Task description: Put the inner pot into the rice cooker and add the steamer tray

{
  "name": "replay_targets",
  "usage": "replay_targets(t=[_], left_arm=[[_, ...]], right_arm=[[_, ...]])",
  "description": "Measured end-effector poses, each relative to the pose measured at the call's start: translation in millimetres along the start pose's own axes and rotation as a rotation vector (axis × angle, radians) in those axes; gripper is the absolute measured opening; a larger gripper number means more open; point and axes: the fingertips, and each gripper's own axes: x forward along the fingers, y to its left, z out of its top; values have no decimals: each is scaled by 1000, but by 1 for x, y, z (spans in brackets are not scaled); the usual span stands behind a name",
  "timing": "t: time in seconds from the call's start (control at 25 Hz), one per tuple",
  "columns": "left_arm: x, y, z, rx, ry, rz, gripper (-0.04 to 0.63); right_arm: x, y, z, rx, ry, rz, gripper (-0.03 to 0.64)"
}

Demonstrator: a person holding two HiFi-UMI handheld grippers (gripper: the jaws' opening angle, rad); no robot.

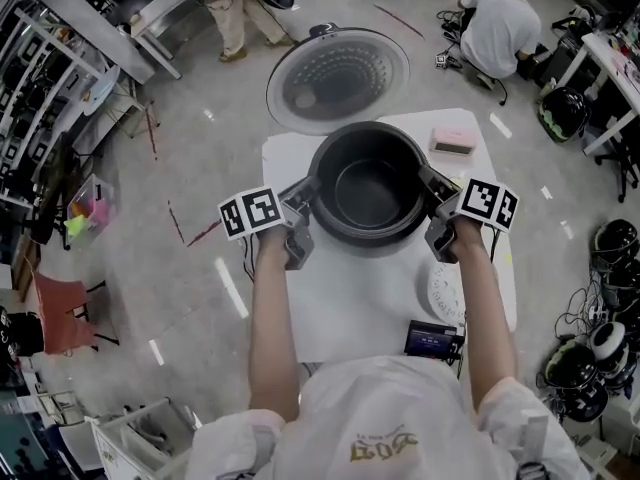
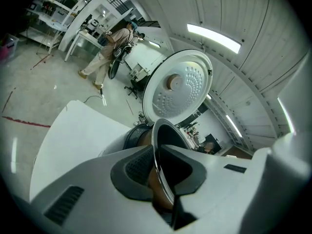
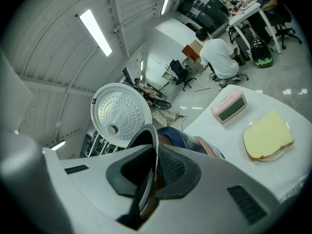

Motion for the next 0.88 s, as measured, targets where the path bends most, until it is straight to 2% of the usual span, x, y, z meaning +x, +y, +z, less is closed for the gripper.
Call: replay_targets(t=[0.12,0.2,0.36,0.48,0.6,0.68,0.88], left_arm=[[3,5,-2,3,9,14,58],[6,8,-4,35,21,43,73],[13,17,-16,177,78,148,120],[17,20,-20,256,108,199,121],[15,19,-18,249,104,189,125],[13,17,-15,249,87,184,152],[14,11,-7,262,49,171,151]], right_arm=[[4,-3,-1,-15,15,-10,32],[5,-5,-2,-26,27,-6,32],[5,-8,-5,-117,74,-35,41],[7,-11,-4,-224,110,-98,58],[6,-15,-7,-313,136,-159,67],[3,-20,-8,-359,141,-193,74],[1,-22,-4,-372,109,-188,77]])
